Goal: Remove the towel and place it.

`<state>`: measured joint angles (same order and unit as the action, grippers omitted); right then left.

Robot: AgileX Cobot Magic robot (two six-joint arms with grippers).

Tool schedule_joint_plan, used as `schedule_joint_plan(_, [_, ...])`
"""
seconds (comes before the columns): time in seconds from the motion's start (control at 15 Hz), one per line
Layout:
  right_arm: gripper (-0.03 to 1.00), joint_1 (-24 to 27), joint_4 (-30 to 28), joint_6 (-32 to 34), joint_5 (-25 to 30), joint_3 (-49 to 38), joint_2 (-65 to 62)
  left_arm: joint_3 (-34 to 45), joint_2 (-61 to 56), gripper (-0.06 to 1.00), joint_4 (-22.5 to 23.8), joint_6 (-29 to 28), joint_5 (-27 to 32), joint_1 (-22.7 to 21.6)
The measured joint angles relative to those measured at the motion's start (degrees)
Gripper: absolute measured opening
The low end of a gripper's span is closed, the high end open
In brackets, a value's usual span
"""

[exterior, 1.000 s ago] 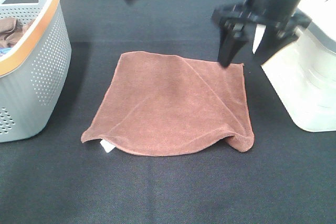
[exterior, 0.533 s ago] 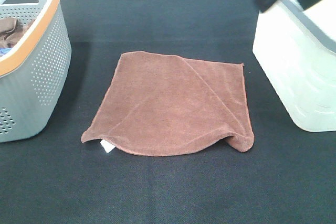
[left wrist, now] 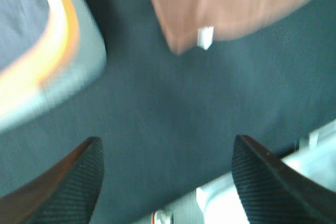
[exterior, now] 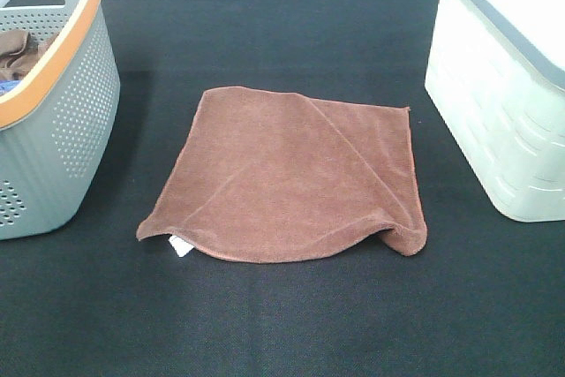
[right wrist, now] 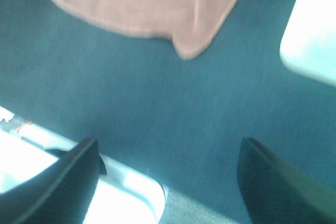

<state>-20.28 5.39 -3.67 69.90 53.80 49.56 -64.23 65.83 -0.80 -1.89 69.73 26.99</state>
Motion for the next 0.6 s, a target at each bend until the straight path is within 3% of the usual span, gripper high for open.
schedule_joint_plan(0.27, [0.70, 0.0, -1.7, -0.1, 0.2, -15.1, -17.9, 21.7, -14.2, 0.67, 0.0, 0.7, -0.2, 0.0])
schedule_joint_plan(0.47, [0.70, 0.0, -2.7, -0.1, 0.3, -21.8, -28.6, 30.6, -24.5, 0.67, 0.0, 3.4, -4.4, 0.0])
schedule_joint_plan(0.6, [0.70, 0.0, -2.7, -0.1, -3.1, -22.5, -34.7, 34.8, -31.0, 0.67, -0.4, 5.0, -8.4, 0.0])
